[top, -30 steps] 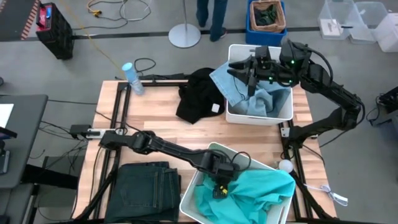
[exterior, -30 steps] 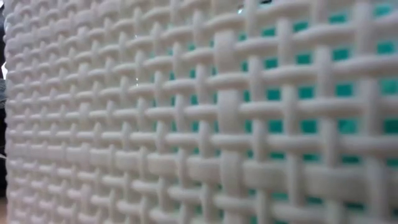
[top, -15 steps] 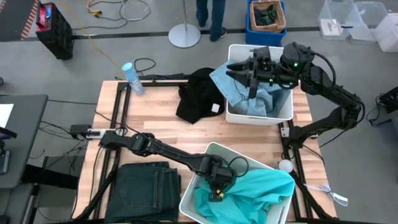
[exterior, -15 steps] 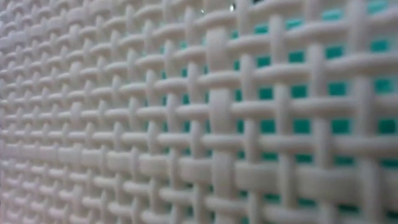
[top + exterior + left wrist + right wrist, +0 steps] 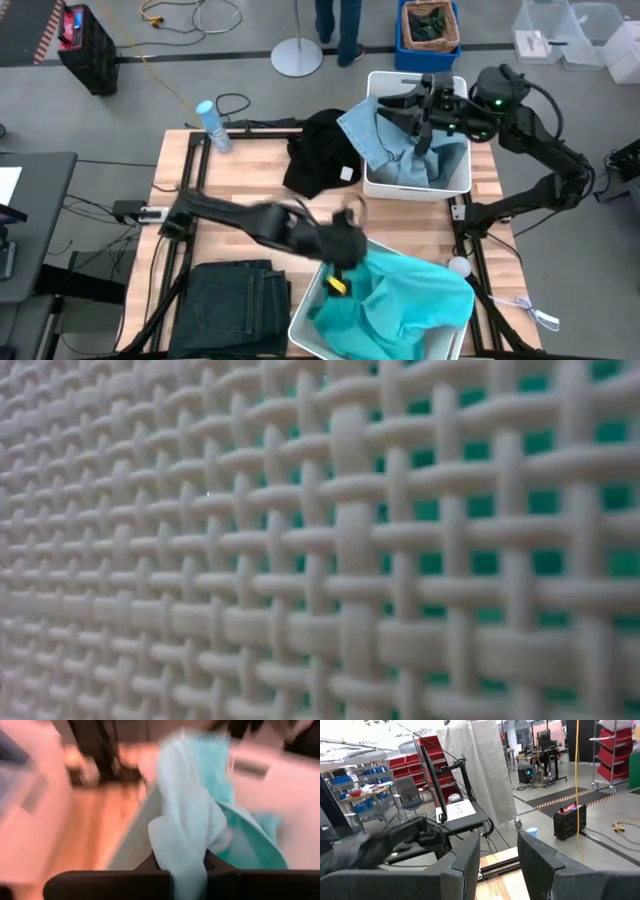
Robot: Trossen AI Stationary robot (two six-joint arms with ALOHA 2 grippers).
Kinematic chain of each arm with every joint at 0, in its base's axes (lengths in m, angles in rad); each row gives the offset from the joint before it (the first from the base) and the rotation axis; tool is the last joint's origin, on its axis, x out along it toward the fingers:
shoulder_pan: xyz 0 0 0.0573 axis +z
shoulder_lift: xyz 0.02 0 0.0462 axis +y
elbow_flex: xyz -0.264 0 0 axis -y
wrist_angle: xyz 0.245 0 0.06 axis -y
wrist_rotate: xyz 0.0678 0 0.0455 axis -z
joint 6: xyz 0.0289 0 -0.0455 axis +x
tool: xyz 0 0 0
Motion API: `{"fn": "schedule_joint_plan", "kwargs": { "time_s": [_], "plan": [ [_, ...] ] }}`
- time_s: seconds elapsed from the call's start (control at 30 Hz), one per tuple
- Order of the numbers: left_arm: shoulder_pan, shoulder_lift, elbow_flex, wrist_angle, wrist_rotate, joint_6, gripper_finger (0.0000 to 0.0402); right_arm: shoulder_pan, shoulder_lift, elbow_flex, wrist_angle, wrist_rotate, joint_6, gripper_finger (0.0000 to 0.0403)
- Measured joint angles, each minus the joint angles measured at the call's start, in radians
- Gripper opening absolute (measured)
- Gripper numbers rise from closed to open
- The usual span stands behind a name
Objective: Sort clothes
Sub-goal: Remove the blue shorts from the bottom white laundry bin
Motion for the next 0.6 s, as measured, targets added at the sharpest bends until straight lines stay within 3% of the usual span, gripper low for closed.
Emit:
{"fn": "schedule_joint_plan", "kwargs": {
  "time_s": [0.3,0.6],
  "plan": [
    [0.144,-0.220,0.000,0.259,-0.032,0.134,0.0001,0.004,-0.046,0.000,-0.002,0.000,0.001,0.0148],
    [0.375,-0.262,0.000,0.484,0.041,0.117,0.0000,0.046,-0.058,0.000,-0.001,0.001,-0.003,0.0148]
  ]
}}
